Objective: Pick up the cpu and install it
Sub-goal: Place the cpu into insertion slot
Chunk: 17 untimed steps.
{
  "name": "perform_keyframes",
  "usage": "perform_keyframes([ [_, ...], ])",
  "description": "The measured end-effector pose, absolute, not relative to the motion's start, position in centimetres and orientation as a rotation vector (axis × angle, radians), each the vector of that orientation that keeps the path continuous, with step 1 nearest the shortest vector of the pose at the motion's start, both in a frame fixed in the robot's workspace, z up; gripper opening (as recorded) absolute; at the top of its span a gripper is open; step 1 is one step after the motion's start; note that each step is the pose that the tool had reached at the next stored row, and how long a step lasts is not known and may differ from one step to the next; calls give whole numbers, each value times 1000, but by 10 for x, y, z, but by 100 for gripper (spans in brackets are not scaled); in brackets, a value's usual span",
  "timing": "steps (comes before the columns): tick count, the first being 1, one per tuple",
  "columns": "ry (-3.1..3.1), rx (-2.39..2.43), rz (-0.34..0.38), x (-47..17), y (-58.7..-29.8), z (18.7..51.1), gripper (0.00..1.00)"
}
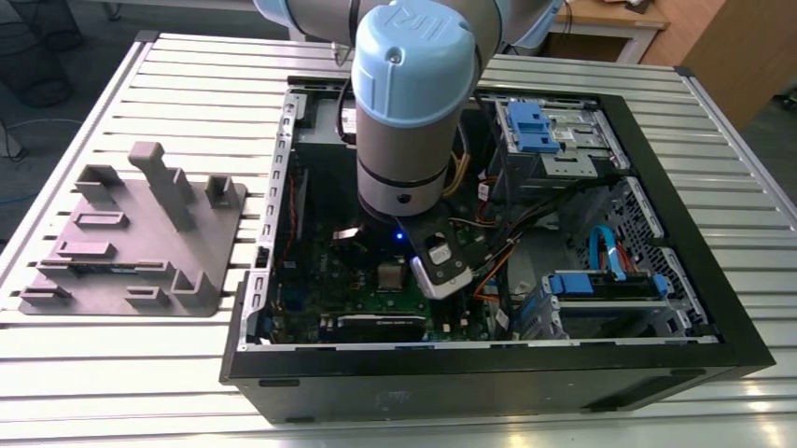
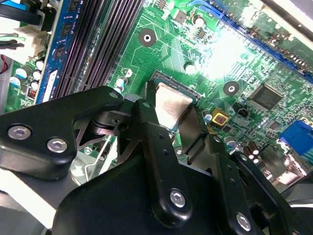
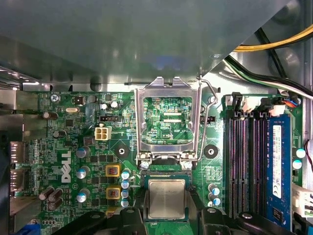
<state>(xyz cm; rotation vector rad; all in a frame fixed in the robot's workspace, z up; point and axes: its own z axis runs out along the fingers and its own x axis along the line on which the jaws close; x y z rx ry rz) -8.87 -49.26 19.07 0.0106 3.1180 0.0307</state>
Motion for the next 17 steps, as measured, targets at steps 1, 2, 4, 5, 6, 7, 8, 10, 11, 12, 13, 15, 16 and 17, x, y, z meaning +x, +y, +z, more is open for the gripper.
perform_keyframes([
  [1,3118,11,31,-89,-493,191,46],
  [2,3118,11,31,-89,-493,191,46],
  [4,3118,11,31,-89,-493,190,46],
  [5,3118,11,31,-89,-493,190,46],
  [6,3118,11,31,-89,-493,190,46],
  [7,3118,11,30,-89,-493,190,46],
  [8,3118,11,30,-89,-493,191,44],
  [10,3118,11,31,-89,-493,190,40],
  [11,3118,11,31,-89,-493,190,40],
  [12,3118,11,31,-89,-493,190,40],
  [13,3118,11,31,-89,-493,190,40],
  [15,3118,11,31,-89,-493,190,40],
  [16,3118,11,31,-89,-493,190,40],
  [17,3118,11,31,-89,-493,190,40],
])
